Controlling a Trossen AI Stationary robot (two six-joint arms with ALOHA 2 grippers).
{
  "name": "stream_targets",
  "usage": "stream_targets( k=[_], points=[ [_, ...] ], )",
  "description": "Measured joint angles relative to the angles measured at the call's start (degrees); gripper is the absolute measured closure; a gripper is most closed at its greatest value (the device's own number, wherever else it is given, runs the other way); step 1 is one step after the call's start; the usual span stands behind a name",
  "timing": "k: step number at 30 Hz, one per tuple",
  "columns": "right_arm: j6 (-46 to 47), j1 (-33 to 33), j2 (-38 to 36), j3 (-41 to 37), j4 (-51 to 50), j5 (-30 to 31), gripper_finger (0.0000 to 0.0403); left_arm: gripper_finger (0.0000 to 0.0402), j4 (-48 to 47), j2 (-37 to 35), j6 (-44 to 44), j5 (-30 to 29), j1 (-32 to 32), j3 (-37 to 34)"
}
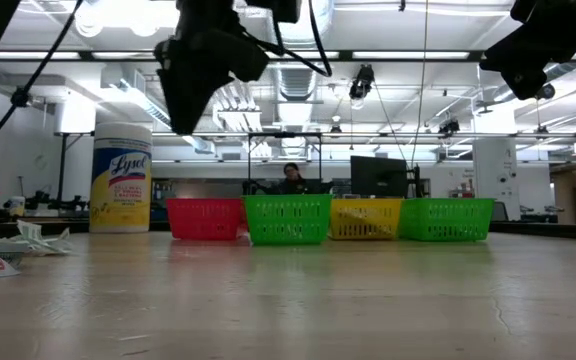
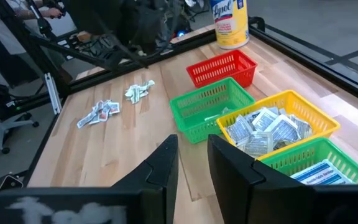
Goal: Pick & Place First Aid Supplies
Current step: Put the bandage into the left green basket
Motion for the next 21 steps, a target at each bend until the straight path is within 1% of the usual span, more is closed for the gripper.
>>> stream_targets(
  k=[6,10,15,21],
  points=[
    [-0.02,0.0,0.0,0.0,0.0,0.0,0.0314,0.0229,-0.05,-2.64,-8.33,2.54,-3.11,-5.46],
    [-0.02,-0.02,0.01,0.0,0.0,0.0,0.0321,0.0229,0.06,-3.54,-14.54,4.58,-4.86,-8.57],
    [0.0,0.0,0.02,0.0,0.0,0.0,0.0331,0.0229,0.6,-4.38,-20.31,6.68,-7.09,-12.28],
    [0.0,0.0,0.02,0.0,0.0,-0.01,0.0333,0.0229,4.93,-6.97,-26.39,10.39,-9.19,-19.08]
  ],
)
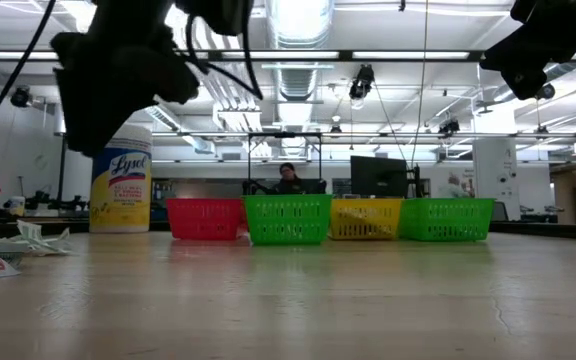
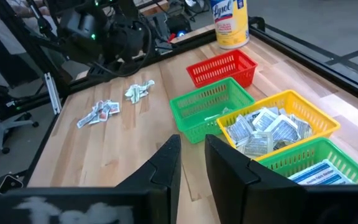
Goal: Pick & Place First Aid Supplies
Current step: Put the bandage into the left green basket
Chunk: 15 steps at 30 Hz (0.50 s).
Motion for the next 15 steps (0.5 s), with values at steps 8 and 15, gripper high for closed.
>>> stream_targets(
  k=[8,15],
  points=[
    [0.0,-0.02,0.0,0.0,0.02,0.01,0.032,0.0229,10.4,-6.51,-6.63,1.81,-1.3,-10.34],
    [0.0,-0.01,-0.02,0.0,0.01,-0.01,0.0314,0.0229,17.65,-12.08,-11.21,2.89,-1.33,-18.88]
  ],
)
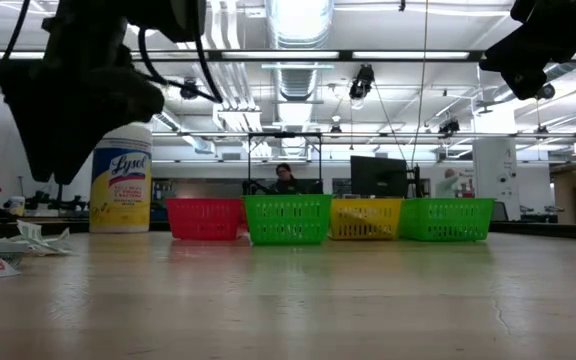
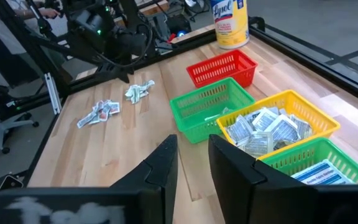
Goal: Pick & Place First Aid Supplies
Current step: Put the bandage into the left green basket
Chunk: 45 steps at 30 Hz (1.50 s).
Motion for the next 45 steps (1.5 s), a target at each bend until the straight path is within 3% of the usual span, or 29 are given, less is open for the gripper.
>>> stream_targets(
  k=[19,32,45],
  points=[
    [0.0,-0.01,0.0,0.0,-0.01,0.02,0.0329,0.0229,12.34,-1.16,-1.74,4.02,-0.04,-11.21],
    [0.24,-0.01,0.01,0.0,0.0,0.02,0.0314,0.0247,13.69,-1.1,-1.71,3.94,-0.02,-13.03],
    [0.24,-0.01,0.02,0.0,0.0,0.02,0.0335,0.0259,14.58,-1.1,-1.65,3.35,0.0,-12.92]
  ],
)
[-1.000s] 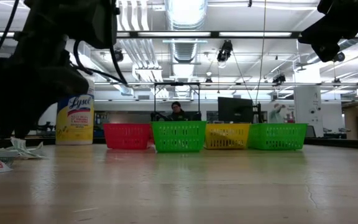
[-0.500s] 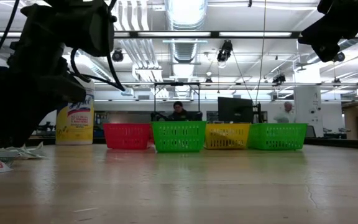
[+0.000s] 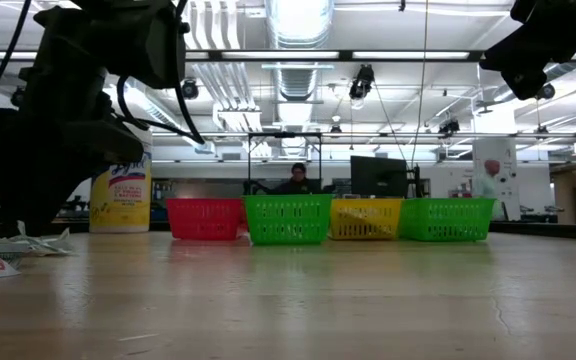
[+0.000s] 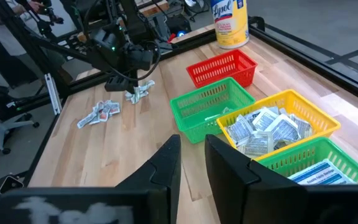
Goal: Pick & Place First Aid Supplies
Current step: Put the bandage into the left green basket
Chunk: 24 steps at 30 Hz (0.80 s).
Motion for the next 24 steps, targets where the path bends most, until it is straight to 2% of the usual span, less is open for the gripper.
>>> stream_targets(
  k=[14,24],
  points=[
    [-0.02,0.02,-0.02,0.0,-0.02,0.0,0.0316,0.0262,0.42,0.0,-0.1,-1.32,0.04,-0.02],
    [-0.02,0.0,-0.02,0.0,-0.01,0.0,0.0322,0.0327,0.63,0.0,-0.09,-1.31,0.04,-0.02]
  ],
)
